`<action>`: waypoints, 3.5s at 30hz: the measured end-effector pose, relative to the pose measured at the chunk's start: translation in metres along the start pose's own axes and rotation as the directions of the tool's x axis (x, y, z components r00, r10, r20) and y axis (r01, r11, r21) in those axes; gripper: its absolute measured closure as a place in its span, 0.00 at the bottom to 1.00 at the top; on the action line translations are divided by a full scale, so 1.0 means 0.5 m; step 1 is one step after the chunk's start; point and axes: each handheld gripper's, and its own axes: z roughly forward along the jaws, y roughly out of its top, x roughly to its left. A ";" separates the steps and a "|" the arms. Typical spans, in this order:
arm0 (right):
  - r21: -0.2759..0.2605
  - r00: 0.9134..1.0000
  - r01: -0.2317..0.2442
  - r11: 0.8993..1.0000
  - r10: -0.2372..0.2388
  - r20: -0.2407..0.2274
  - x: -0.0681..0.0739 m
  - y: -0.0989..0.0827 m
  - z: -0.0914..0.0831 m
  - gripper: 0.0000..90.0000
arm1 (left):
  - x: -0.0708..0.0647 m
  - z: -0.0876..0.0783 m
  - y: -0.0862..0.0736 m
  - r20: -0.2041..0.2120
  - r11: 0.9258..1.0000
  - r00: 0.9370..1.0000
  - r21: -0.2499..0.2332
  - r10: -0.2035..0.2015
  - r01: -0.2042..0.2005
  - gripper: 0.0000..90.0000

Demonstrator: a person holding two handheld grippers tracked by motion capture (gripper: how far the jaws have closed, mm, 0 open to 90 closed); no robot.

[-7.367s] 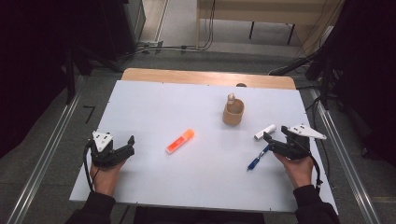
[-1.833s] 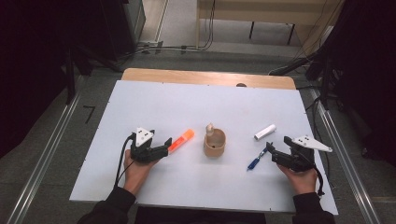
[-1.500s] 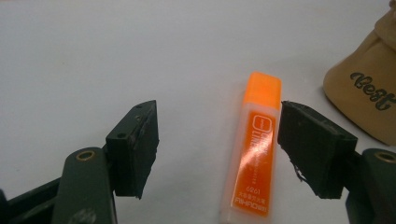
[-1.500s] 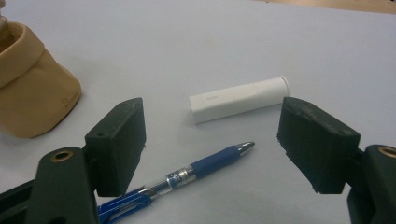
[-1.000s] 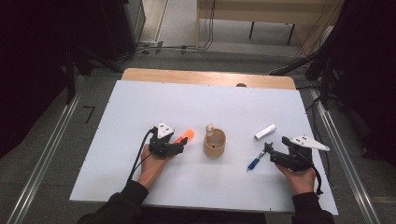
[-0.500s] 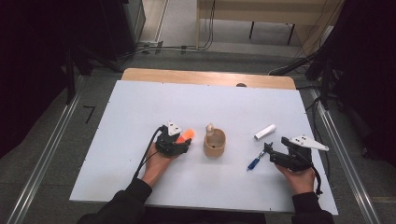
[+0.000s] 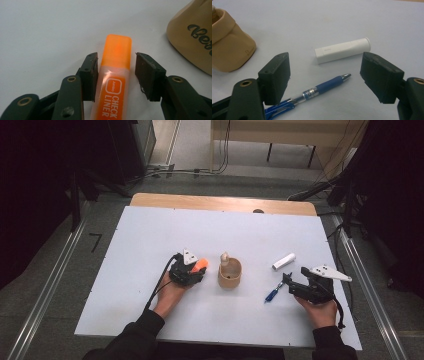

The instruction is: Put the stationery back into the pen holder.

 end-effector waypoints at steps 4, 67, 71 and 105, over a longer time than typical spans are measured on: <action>0.001 1.000 0.000 1.000 0.000 -0.002 0.001 0.000 0.001 0.25 | -0.002 0.001 0.001 0.004 1.000 1.000 -0.002 0.006 -0.006 0.68; -0.039 0.964 0.101 0.994 -0.107 -0.243 0.168 0.044 0.015 0.25 | -0.071 -0.125 0.108 0.283 0.945 0.953 -0.271 -0.106 0.186 0.73; -0.036 0.953 0.091 0.995 -0.098 -0.287 0.185 0.051 0.022 0.25 | -0.082 -0.118 0.113 0.296 0.944 0.950 -0.273 -0.102 0.187 0.73; 0.003 0.861 -0.016 1.000 0.016 -0.509 0.257 0.075 0.063 0.32 | -0.146 -0.097 0.117 0.379 0.934 0.922 -0.292 -0.084 0.205 0.72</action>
